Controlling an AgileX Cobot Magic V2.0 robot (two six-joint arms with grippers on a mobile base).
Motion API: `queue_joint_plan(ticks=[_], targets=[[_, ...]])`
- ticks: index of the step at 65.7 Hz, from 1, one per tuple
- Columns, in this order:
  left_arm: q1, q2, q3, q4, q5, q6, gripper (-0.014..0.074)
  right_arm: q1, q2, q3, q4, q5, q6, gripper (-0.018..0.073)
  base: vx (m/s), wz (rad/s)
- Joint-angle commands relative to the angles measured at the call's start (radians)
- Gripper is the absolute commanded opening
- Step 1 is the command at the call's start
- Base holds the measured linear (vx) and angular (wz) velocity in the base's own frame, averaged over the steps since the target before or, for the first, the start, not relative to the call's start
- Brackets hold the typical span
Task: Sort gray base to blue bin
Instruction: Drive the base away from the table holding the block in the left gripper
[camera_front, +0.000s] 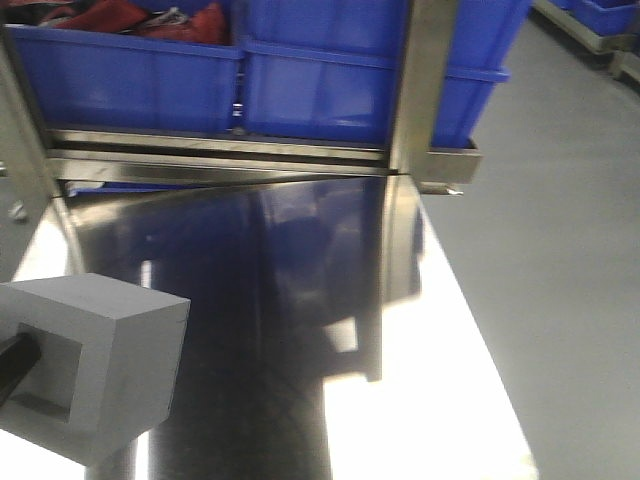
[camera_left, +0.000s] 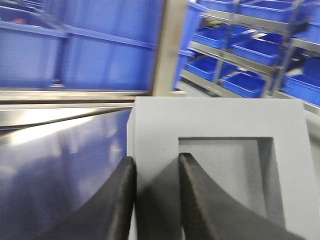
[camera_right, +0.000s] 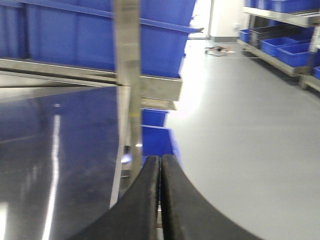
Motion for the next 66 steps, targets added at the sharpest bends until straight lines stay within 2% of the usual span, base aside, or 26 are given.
queue_joint_plan(ticks=[1, 66], targets=[[-0.002, 0.006, -0.034, -0.006, -0.112, -0.006, -0.0006, -0.005, -0.011, 0.014, -0.006, -0.074, -0.005, -0.0009, -0.03, -0.44], [-0.002, 0.006, -0.034, -0.006, -0.112, -0.006, -0.0006, -0.005, -0.011, 0.014, -0.006, -0.074, -0.005, -0.0009, -0.06, -0.63]])
